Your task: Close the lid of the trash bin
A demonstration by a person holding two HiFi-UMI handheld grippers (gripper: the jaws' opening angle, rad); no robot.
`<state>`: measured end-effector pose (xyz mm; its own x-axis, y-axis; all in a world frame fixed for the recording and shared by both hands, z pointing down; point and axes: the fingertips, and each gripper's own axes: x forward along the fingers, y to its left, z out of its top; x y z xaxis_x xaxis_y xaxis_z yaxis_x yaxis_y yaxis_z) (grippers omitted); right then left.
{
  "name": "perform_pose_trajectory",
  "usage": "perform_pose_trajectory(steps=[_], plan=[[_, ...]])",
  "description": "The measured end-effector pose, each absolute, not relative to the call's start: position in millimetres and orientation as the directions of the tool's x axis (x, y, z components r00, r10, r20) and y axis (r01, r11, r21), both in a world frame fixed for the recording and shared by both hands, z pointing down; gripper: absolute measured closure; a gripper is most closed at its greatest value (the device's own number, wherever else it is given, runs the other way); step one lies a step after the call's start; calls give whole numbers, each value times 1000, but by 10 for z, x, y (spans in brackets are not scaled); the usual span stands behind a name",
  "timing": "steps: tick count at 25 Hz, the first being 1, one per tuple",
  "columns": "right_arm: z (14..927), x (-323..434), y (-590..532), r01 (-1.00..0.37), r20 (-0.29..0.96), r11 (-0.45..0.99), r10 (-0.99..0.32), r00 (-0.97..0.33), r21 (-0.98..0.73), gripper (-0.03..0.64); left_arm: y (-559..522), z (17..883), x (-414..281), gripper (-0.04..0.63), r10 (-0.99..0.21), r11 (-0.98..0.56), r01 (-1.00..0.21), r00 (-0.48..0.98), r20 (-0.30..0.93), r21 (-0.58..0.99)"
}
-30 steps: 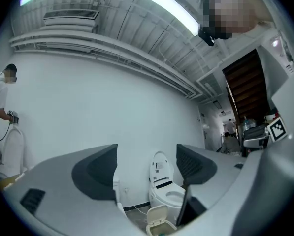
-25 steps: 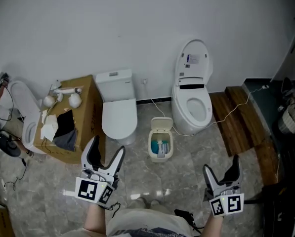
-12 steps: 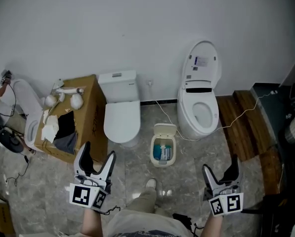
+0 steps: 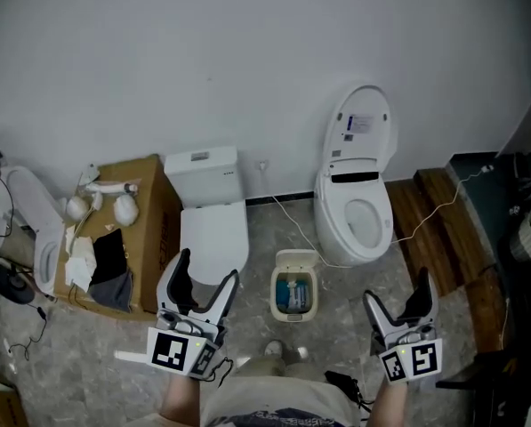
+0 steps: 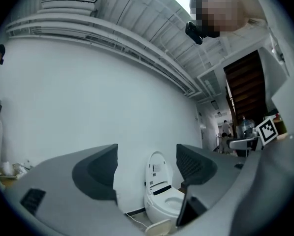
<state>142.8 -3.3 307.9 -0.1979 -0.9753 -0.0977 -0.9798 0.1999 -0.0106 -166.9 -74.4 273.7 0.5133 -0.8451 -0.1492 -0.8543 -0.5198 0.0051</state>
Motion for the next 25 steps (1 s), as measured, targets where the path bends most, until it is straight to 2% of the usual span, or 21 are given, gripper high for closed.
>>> perform_pose_trajectory(steps=[8,12,15,20,22,25], plan=[[3342,1373,-727,-970,-26,242,-970,-242,12,94,-1378,3022,-1280,243,-830,-553,-833,548,-100,24],[3494,1284,-1134,-943,25,328,-944,-328,49,97,-1625,2863,-1151,244,-843,-524,-852,517,-149,6],[3720,1189,-1459,-891,115,439,-897,-427,115,95,-1735,2841,-1042,244,-852,-509,-861,502,-147,9],[4596,937,-1991,-687,372,708,-690,-621,165,81,-1949,2998,-862,244,-871,-484,-875,483,-88,-4],[5161,834,-2131,-559,521,809,-562,-642,183,77,-2037,3048,-809,244,-880,-468,-884,467,-84,-10],[6105,690,-2223,-343,728,929,-329,-602,136,63,-2173,3096,-763,244,-895,-437,-899,437,-88,-21]])
